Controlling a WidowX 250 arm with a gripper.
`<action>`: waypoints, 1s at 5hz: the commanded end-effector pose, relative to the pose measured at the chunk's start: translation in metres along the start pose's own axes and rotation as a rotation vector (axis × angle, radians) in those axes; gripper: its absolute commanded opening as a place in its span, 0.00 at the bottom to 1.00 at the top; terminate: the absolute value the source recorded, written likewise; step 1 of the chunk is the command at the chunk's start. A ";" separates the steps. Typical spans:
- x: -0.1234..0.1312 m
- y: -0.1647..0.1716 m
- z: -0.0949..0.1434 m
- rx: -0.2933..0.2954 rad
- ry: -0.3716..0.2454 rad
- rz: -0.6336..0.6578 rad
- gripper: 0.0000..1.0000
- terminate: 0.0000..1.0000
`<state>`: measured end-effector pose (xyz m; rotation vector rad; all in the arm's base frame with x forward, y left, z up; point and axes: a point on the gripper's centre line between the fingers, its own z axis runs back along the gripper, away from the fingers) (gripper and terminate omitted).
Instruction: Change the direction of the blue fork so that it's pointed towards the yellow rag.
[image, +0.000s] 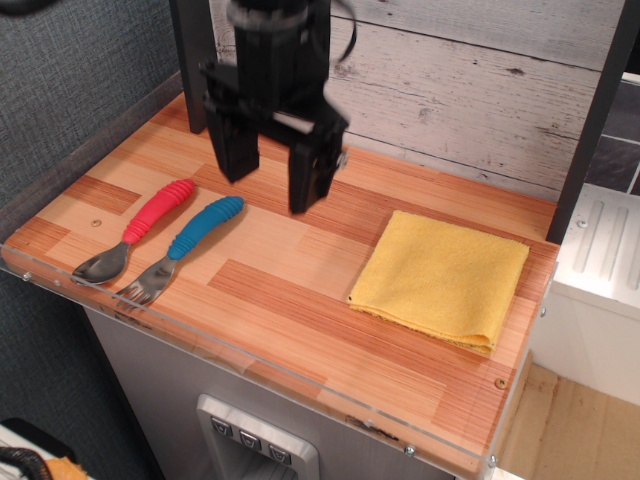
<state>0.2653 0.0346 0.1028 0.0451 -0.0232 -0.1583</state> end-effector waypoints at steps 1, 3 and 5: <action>0.001 0.046 -0.019 0.068 -0.032 -0.072 1.00 0.00; 0.007 0.073 -0.046 0.058 -0.068 -0.077 1.00 0.00; 0.011 0.081 -0.070 0.060 -0.066 -0.084 1.00 0.00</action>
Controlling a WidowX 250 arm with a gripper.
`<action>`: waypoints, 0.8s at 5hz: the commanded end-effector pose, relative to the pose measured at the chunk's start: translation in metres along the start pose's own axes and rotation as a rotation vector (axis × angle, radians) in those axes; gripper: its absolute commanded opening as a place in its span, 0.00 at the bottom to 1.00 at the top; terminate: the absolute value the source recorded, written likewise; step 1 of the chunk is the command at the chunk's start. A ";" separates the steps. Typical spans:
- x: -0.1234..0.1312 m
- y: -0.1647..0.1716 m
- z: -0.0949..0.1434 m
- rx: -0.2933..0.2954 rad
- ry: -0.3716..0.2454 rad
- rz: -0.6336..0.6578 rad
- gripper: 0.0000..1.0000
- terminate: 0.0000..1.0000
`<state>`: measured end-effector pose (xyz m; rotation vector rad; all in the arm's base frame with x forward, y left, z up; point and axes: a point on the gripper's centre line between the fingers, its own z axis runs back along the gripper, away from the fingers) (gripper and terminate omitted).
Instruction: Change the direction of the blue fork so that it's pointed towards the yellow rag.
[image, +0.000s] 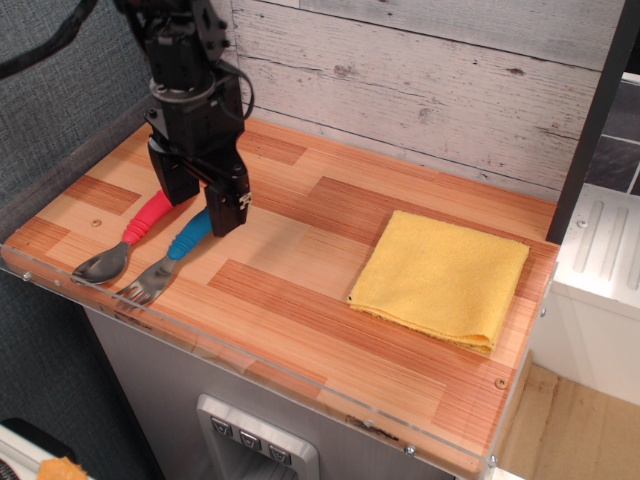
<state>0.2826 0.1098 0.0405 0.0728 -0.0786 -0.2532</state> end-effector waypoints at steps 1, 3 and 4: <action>0.008 0.006 -0.013 0.029 -0.013 0.013 1.00 0.00; 0.007 0.006 -0.021 0.008 -0.020 0.026 0.00 0.00; 0.007 0.004 -0.025 0.000 -0.013 0.015 0.00 0.00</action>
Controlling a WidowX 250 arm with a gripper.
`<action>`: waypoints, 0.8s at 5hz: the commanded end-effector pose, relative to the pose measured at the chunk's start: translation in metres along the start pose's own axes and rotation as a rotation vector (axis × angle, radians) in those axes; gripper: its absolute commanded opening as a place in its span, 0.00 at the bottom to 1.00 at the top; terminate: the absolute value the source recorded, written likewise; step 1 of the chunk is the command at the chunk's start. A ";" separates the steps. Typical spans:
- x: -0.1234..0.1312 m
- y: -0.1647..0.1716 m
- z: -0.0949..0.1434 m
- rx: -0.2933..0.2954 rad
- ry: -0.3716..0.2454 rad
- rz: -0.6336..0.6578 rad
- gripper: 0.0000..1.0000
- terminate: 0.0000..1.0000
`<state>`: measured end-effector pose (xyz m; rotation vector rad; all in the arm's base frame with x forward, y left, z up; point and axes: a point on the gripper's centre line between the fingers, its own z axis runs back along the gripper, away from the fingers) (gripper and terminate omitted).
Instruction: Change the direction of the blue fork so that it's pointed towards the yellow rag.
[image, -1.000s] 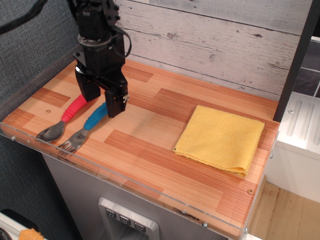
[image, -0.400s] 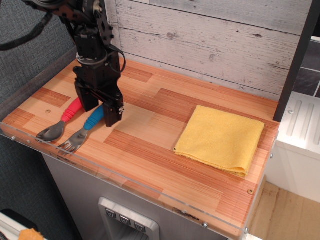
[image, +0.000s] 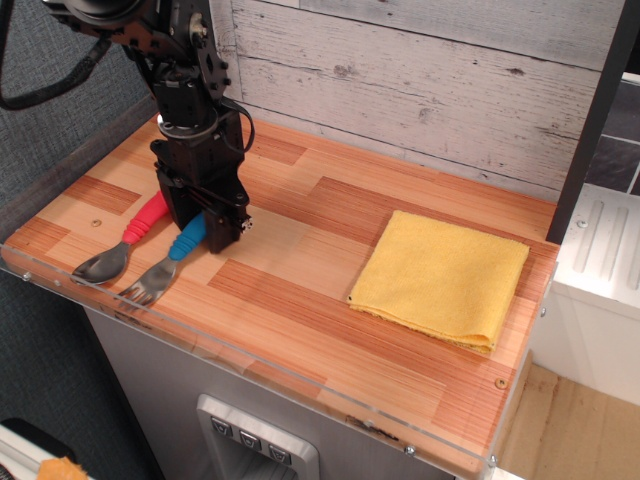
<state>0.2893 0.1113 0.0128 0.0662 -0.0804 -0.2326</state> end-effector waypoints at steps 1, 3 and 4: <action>0.003 0.003 0.007 0.002 -0.008 -0.002 0.00 0.00; 0.003 0.004 0.027 -0.017 -0.004 0.065 0.00 0.00; 0.005 0.005 0.042 -0.007 -0.026 0.237 0.00 0.00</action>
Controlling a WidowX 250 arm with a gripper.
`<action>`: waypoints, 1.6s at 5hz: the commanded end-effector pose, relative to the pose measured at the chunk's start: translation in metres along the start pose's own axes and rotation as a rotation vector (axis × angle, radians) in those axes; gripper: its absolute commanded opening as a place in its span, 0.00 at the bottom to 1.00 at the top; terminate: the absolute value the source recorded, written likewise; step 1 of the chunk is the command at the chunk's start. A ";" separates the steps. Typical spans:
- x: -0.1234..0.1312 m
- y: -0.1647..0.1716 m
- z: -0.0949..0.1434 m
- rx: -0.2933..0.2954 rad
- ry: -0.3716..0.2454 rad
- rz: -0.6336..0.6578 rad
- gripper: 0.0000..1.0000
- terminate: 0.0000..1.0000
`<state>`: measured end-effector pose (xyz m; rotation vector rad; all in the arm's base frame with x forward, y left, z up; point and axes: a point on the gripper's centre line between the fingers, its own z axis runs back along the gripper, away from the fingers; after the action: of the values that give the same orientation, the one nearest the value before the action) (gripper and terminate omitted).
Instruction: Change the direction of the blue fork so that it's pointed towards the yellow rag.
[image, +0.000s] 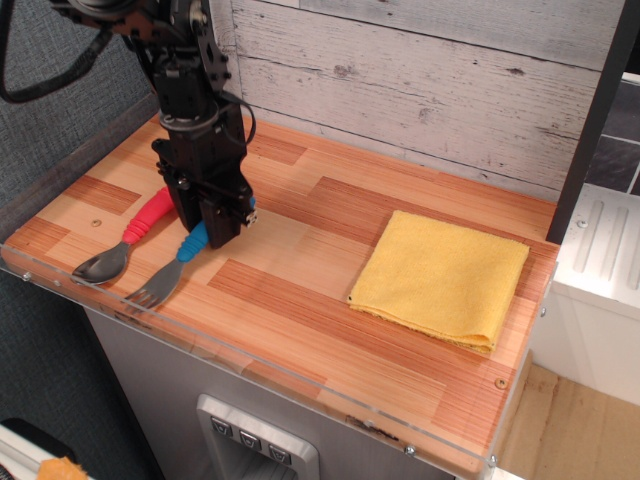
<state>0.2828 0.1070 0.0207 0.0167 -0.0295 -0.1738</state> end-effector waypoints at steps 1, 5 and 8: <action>0.016 0.008 0.041 0.039 -0.105 0.414 0.00 0.00; 0.043 0.032 0.049 -0.096 -0.216 1.390 0.00 0.00; 0.069 0.054 0.022 -0.144 -0.196 1.625 0.00 0.00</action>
<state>0.3568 0.1379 0.0271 -0.1521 -0.1526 1.4515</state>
